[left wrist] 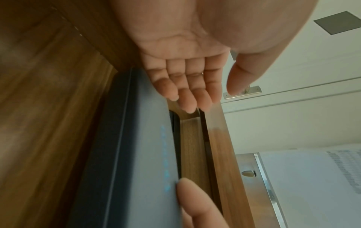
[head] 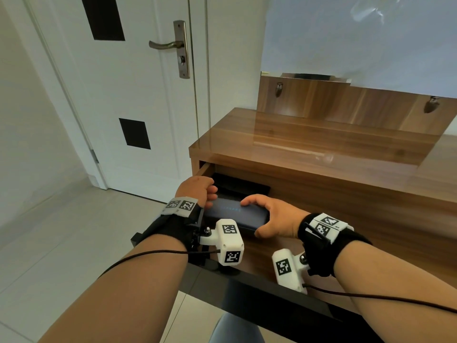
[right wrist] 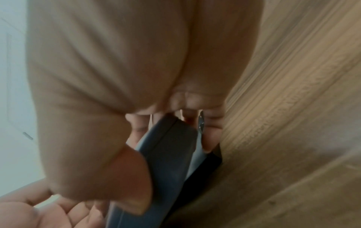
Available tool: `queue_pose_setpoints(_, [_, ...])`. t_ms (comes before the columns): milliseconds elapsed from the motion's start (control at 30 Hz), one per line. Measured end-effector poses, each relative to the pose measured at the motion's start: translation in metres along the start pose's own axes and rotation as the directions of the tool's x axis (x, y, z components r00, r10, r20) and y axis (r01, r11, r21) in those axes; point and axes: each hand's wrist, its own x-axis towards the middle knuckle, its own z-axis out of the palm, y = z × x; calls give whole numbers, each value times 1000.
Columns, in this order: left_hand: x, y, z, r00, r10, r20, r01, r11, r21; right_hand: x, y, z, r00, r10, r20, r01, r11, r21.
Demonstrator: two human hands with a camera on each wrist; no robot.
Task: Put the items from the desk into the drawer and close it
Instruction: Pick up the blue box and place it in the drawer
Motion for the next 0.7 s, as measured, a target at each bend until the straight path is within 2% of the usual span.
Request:
queue_pose_setpoints(167, [2, -2, 1, 999, -34, -17, 35, 999, 20, 1, 3, 6, 999, 21, 32, -20, 999, -31])
queue_pose_setpoints(400, [-2, -2, 7, 986, -168, 14, 161, 964, 210, 1, 3, 10, 999, 25, 28, -21, 994, -111])
queue_pose_setpoints(700, [5, -6, 9, 983, -183, 9, 176, 956, 237, 1, 4, 11, 999, 4, -42, -6, 998, -61])
